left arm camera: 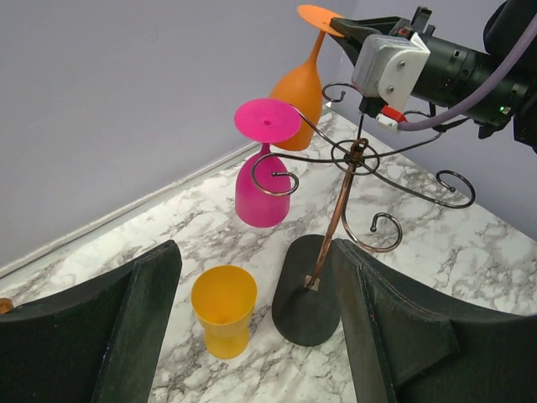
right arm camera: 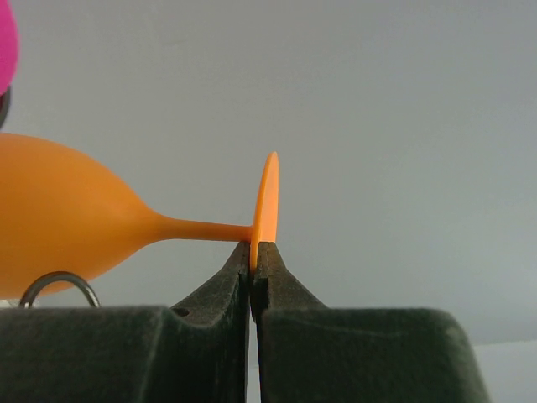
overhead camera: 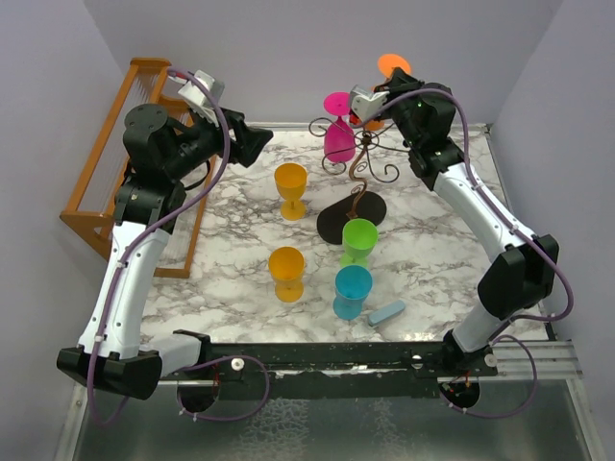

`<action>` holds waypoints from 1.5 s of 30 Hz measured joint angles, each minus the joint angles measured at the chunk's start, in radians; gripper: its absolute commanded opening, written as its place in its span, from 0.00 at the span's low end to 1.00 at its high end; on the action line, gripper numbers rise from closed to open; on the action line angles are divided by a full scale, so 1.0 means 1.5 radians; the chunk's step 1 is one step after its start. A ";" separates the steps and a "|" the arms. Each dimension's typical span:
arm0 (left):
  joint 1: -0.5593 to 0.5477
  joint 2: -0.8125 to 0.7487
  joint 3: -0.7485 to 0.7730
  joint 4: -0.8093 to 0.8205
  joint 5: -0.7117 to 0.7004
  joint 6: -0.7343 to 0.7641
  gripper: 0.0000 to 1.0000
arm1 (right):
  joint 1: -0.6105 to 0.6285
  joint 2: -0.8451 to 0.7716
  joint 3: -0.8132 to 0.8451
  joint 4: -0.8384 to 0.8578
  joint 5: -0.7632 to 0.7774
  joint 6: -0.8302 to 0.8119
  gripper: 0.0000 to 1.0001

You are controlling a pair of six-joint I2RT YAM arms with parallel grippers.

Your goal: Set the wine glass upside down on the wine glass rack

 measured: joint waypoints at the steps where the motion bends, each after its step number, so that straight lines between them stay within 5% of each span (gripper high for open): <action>1: 0.000 0.000 -0.002 0.000 0.000 0.000 0.75 | 0.000 -0.001 0.000 -0.013 -0.007 -0.008 0.01; 16: 0.008 -0.007 -0.011 0.000 0.000 0.001 0.75 | 0.000 -0.012 0.048 -0.197 -0.087 -0.091 0.01; 45: 0.009 -0.007 -0.018 0.003 0.000 0.003 0.76 | 0.000 -0.066 0.057 -0.323 -0.138 -0.102 0.01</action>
